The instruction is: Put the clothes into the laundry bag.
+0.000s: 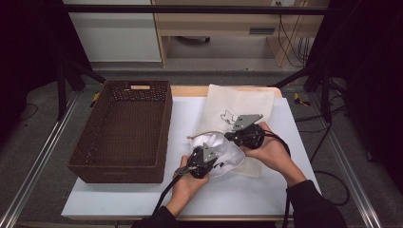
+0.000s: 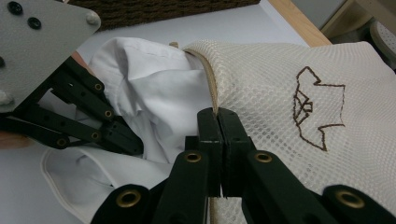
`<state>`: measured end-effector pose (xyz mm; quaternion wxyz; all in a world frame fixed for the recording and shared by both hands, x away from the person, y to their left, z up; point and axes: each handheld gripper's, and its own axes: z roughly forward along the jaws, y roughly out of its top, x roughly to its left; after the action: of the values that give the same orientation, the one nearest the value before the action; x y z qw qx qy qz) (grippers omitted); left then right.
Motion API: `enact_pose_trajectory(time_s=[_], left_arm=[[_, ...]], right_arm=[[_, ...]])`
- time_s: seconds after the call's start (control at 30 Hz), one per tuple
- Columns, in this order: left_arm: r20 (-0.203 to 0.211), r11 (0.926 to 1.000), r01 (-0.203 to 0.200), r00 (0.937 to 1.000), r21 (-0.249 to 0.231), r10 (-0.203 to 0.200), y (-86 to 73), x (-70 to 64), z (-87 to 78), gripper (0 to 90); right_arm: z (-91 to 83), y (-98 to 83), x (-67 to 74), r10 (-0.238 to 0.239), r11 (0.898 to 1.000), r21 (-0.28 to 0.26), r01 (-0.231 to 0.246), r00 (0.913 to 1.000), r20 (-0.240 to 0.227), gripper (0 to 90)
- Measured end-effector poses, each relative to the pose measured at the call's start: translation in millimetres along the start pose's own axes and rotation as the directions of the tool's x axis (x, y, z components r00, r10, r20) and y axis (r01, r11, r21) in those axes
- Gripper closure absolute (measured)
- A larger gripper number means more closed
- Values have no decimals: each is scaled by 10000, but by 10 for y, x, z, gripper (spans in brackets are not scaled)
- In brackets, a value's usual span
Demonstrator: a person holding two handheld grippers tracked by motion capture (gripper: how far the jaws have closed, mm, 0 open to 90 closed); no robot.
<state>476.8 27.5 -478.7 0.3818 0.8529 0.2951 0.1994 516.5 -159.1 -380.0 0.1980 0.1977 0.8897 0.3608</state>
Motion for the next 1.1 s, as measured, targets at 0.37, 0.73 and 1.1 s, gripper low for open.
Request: enact_pose_trajectory(time_s=[0.37,0.73,1.1], left_arm=[[13,9999,-16,10000,-100,17,70,-9,84,900],[77,10000,-42,10000,-54,42,154,9,155,900],[100,9998,-32,9999,-201,34,205,8,198,900]], right_arm=[[31,-64,6,43,10000,79,-43,10000,-53,892],[39,-105,20,-19,9997,244,21,10000,-82,892],[30,-162,18,112,9995,281,-109,9999,-95,892]])
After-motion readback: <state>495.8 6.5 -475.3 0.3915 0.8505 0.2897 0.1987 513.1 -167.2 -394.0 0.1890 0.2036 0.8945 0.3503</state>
